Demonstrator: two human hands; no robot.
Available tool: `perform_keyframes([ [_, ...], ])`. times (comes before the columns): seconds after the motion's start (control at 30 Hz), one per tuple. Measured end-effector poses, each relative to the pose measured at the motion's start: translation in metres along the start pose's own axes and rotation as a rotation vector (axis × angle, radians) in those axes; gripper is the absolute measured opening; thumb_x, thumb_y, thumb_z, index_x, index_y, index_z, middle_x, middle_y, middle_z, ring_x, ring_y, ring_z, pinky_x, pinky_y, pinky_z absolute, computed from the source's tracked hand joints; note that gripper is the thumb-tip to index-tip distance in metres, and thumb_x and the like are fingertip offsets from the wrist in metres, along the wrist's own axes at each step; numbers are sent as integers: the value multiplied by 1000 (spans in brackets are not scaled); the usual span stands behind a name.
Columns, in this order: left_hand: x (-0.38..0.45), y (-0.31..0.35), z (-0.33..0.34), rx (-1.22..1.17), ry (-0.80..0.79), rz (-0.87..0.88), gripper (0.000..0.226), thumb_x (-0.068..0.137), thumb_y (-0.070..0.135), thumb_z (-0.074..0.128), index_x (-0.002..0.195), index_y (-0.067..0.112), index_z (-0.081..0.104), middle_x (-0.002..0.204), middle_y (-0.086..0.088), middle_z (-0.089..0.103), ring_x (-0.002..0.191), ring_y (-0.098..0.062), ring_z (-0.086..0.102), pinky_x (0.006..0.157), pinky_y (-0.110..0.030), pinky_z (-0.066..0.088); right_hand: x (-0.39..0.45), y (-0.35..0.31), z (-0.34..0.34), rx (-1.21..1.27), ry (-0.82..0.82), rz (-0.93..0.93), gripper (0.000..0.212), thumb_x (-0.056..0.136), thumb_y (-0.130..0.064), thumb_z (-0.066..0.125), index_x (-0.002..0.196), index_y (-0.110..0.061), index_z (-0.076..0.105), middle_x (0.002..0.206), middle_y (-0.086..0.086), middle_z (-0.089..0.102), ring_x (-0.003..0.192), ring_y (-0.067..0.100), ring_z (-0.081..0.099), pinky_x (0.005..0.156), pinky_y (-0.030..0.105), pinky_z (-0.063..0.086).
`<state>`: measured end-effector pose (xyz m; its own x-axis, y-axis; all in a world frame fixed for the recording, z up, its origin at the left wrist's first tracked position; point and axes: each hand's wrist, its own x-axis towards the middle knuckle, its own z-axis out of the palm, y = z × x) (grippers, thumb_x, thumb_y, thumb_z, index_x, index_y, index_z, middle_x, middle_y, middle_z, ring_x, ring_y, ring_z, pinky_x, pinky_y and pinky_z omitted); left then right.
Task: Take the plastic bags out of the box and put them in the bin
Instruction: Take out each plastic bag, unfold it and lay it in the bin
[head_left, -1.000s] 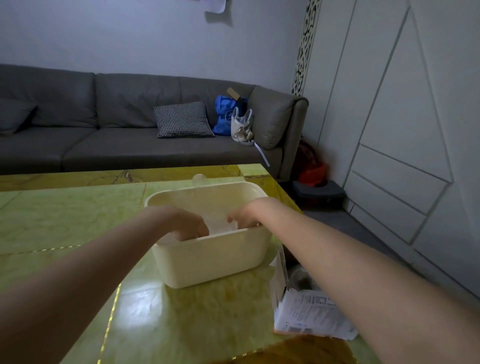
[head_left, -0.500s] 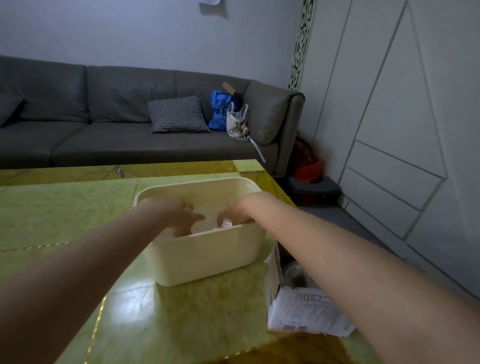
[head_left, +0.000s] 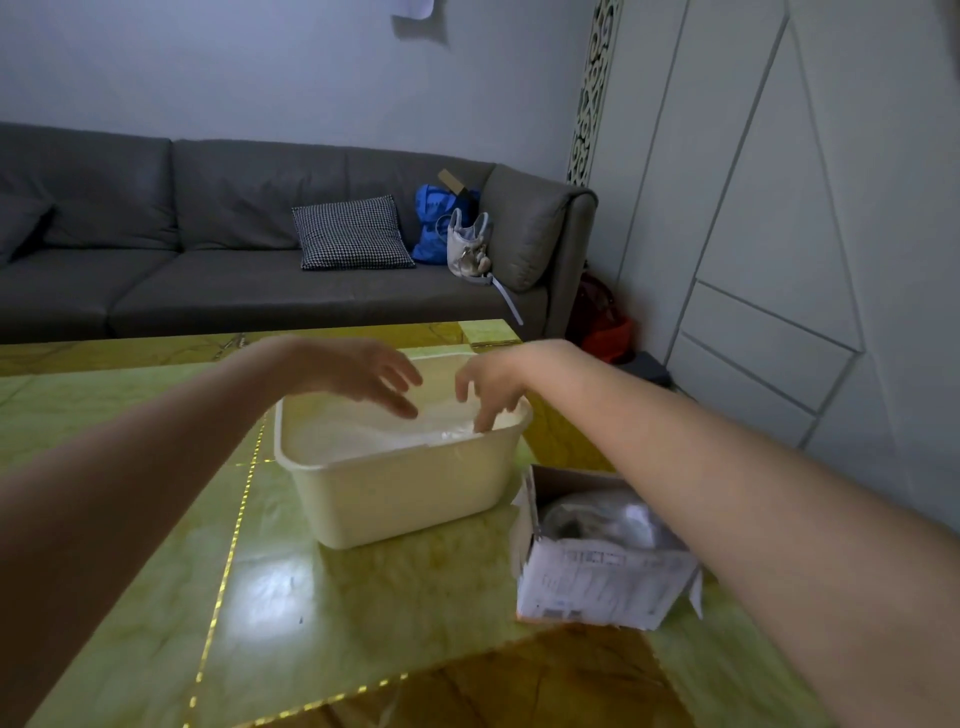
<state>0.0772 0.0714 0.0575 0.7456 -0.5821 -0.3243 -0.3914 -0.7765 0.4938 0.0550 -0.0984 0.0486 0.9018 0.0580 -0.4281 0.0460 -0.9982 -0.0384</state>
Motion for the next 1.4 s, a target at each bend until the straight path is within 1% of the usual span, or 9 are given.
perform_keyframes([
  [0.17, -9, 45, 17, -167, 207, 180, 27, 88, 6, 59, 114, 8, 62, 112, -10, 65, 81, -6, 59, 68, -16, 47, -62, 24, -14, 51, 232, -40, 29, 89, -22, 64, 113, -6, 61, 99, 8, 65, 73, 15, 61, 60, 21, 51],
  [0.27, -9, 72, 47, -99, 158, 243, 24, 88, 0, 55, 111, 4, 63, 106, -11, 67, 76, -8, 59, 61, -14, 45, -97, 44, 6, 71, 137, 45, 21, 88, -16, 64, 96, 3, 68, 76, 7, 68, 64, 15, 64, 64, 26, 55],
  [0.37, -9, 95, 78, 75, 49, 293, 27, 90, 6, 55, 116, 10, 62, 114, -6, 64, 89, -13, 57, 65, -12, 43, -118, 57, 40, 56, 54, 93, 24, 83, -20, 71, 91, 2, 69, 65, 2, 65, 58, 14, 62, 63, 29, 55],
  [0.43, -7, 103, 100, 282, -12, 288, 32, 91, 16, 56, 123, 13, 58, 116, -2, 61, 97, -16, 56, 74, -17, 41, -125, 61, 64, 39, 90, 101, 28, 82, -26, 72, 96, -2, 70, 74, 4, 67, 65, 18, 64, 64, 32, 55],
  [0.57, 0, 100, 132, 511, 33, 239, 27, 92, 22, 50, 113, 13, 64, 94, -5, 66, 76, -18, 54, 66, -23, 39, -128, 53, 102, -66, 200, 119, 17, 93, -15, 54, 102, -4, 62, 93, 13, 55, 76, 27, 53, 61, 32, 40],
  [0.73, -2, 94, 140, 462, 241, 295, 26, 91, 20, 53, 112, 13, 66, 105, -9, 62, 92, -19, 58, 70, -21, 39, -118, 51, 97, -43, 347, 152, 14, 88, -2, 55, 100, -7, 60, 98, 10, 57, 84, 27, 56, 65, 33, 40],
  [0.93, -7, 86, 137, 427, 394, 353, 19, 89, 22, 56, 100, 13, 68, 108, -6, 54, 104, -20, 51, 77, -21, 36, -117, 57, 86, 216, 237, 131, 17, 78, -17, 72, 76, -15, 56, 93, 6, 57, 82, 21, 55, 62, 29, 45],
  [1.17, -13, 88, 134, 343, 266, 365, 17, 84, 20, 62, 98, 13, 68, 108, -6, 57, 89, -14, 52, 67, -18, 41, -124, 65, 85, 406, 181, 139, 37, 75, -24, 78, 104, -10, 62, 104, 10, 65, 83, 19, 60, 66, 31, 51],
  [1.4, -18, 86, 135, 68, 124, 347, 49, 82, 31, 68, 124, 18, 47, 122, 0, 58, 105, -16, 56, 88, -27, 48, -127, 55, 81, 596, 148, 153, 40, 78, -16, 75, 114, -6, 60, 74, 1, 52, 61, 10, 46, 49, 19, 38],
])
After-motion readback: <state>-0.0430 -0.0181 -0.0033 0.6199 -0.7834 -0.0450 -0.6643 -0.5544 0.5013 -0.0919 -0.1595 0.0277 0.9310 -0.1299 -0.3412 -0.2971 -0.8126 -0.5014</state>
